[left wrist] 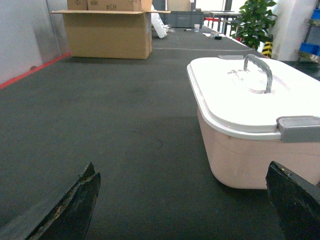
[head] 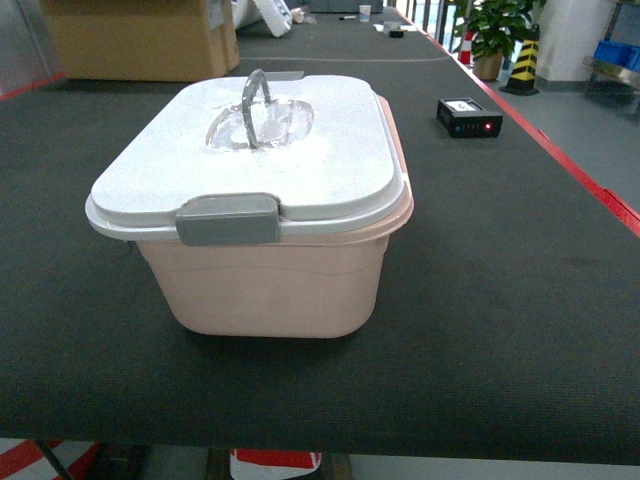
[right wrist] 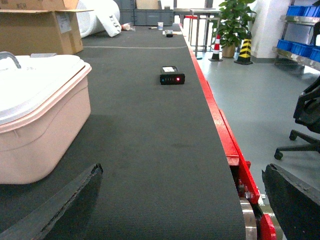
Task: Pick capacitor and pack into box
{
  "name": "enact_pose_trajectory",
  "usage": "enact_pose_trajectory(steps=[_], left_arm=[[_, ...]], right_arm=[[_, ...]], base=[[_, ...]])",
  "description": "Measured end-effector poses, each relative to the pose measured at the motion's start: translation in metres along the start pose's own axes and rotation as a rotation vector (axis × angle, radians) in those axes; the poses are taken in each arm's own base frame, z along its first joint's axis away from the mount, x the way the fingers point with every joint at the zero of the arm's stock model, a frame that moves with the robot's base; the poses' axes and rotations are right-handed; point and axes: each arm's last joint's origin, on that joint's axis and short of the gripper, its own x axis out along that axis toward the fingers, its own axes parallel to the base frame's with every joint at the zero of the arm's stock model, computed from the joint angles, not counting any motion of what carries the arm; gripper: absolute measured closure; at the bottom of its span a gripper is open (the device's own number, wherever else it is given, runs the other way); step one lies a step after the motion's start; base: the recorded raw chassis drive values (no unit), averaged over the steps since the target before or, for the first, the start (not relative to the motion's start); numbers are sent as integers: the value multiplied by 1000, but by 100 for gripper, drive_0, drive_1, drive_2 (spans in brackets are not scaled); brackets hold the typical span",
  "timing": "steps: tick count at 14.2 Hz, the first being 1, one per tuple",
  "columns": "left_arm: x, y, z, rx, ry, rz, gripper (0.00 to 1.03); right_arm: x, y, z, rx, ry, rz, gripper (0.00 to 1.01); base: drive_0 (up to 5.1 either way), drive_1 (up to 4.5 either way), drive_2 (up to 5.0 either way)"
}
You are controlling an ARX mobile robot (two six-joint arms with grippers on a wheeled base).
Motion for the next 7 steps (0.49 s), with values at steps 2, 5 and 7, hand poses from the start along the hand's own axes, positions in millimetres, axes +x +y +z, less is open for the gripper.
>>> enact_pose_trajectory(steps=[2,5,7], left_arm=[[0,0,0,0,0,0,5],[0,0,0,0,0,0,5],[0,0,0,0,0,0,5]], right_arm=[[0,0,0,0,0,0,3],[0,0,0,0,0,0,3],[0,0,0,0,0,0,3]], base=[[0,0,0],[0,0,0],[0,0,0]])
